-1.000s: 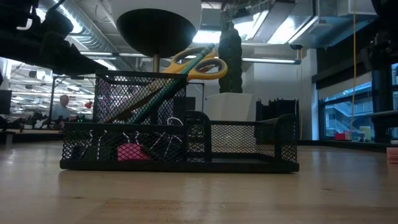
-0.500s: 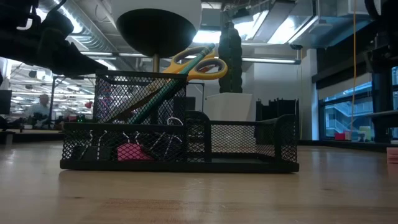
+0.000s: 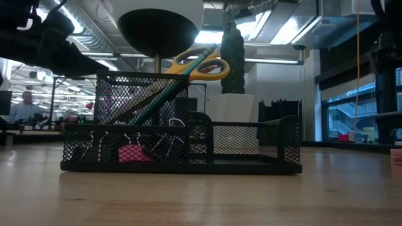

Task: Pick and place office supplies into organizer
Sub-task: Put the pink sticky notes into the desk organizer

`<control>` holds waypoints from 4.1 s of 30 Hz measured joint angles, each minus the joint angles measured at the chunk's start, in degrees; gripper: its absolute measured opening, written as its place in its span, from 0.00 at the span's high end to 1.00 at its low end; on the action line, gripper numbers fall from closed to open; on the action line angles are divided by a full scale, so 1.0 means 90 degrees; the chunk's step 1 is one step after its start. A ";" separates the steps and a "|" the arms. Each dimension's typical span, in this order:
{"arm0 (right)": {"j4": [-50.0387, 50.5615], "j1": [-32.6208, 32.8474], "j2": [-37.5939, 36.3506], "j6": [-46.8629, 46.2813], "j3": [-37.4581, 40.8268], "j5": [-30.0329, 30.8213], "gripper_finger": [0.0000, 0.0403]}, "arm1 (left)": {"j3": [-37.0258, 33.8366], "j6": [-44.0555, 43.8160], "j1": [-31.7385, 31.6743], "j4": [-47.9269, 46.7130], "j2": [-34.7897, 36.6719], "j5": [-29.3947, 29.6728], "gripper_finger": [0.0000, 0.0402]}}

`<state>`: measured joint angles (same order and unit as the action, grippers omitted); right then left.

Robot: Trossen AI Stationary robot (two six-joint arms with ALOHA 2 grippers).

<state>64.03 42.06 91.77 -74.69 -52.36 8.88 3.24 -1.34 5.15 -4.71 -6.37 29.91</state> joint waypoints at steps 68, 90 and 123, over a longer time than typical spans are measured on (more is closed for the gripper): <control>-0.0119 0.0000 0.0590 0.0187 0.0129 0.0002 0.93 | -0.0002 -0.0112 -0.0001 -0.0002 -0.0001 -0.0005 0.99; -0.0339 -0.0007 0.0585 0.0184 0.0131 0.0002 0.96 | 0.0033 -0.0177 0.0369 0.3058 -0.1632 -0.2939 0.99; -0.1692 0.0012 0.0554 0.3334 0.0415 0.0197 0.96 | 0.4255 -0.0080 0.1981 0.2635 -0.7338 -0.2807 0.99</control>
<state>48.80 42.17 96.75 -44.69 -48.63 10.65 41.54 -2.06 22.97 19.00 -72.41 4.64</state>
